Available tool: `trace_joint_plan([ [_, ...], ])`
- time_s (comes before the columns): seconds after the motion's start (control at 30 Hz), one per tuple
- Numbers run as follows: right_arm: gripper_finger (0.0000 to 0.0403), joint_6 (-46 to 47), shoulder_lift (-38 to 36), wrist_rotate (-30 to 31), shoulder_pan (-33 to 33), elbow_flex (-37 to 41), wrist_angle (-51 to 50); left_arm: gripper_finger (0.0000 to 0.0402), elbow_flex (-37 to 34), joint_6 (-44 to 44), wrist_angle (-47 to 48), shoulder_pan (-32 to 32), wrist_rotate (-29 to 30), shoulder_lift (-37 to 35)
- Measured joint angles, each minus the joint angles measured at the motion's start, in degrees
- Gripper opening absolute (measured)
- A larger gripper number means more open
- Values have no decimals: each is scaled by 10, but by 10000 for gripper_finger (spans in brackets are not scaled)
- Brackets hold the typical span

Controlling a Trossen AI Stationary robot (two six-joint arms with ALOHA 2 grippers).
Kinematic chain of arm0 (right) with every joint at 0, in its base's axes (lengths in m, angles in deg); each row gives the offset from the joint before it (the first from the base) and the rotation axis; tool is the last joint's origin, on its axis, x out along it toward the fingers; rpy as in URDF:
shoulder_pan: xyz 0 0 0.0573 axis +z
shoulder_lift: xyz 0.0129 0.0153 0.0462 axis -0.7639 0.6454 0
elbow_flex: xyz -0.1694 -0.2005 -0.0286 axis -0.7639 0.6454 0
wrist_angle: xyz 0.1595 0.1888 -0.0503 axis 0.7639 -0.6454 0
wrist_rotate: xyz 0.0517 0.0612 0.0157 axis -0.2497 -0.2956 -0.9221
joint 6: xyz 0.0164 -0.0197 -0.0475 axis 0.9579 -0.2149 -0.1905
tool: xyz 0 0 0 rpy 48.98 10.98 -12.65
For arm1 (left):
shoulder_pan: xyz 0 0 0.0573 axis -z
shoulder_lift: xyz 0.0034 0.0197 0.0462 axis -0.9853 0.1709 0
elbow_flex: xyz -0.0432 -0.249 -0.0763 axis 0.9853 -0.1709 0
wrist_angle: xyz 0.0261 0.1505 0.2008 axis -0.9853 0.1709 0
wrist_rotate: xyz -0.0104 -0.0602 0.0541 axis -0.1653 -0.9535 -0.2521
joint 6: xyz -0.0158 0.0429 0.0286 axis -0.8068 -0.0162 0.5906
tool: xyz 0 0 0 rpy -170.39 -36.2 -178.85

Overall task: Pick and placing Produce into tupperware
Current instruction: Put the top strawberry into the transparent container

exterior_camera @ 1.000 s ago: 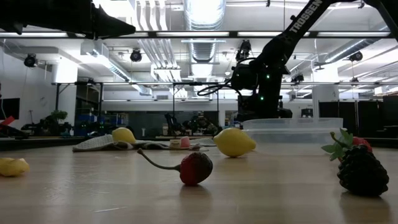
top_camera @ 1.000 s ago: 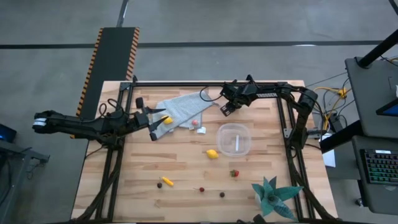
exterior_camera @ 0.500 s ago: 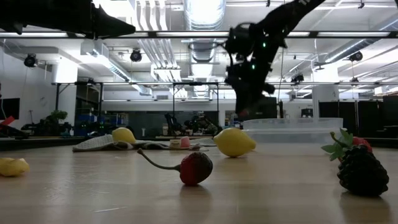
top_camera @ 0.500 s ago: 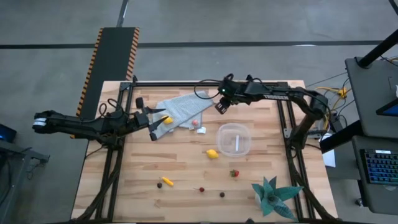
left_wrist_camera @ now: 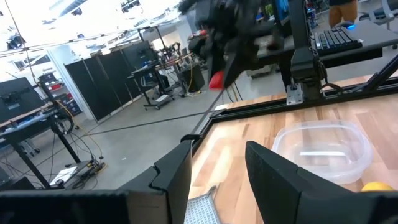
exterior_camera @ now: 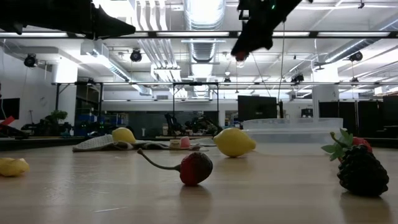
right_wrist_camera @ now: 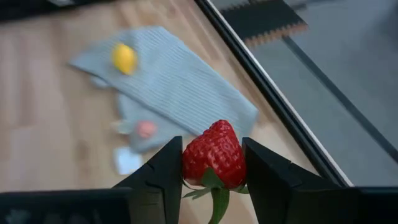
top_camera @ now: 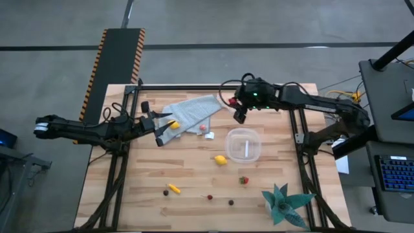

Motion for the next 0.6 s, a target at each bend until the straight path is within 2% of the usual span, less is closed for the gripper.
trace_joint_plan([
  [0.17, 131, -29, -54, -18, 36, 6, 1, 137, 1, 0, -1, 0, 0, 0],
  [0.33, 131, -60, -89, -79, 54, 20, 1, 137, 1, 0, -1, 0, 0, 0],
  [0.6, 131, -60, -103, -86, 65, 50, -17, 137, 3, -1, -4, 0, 0, 0],
])
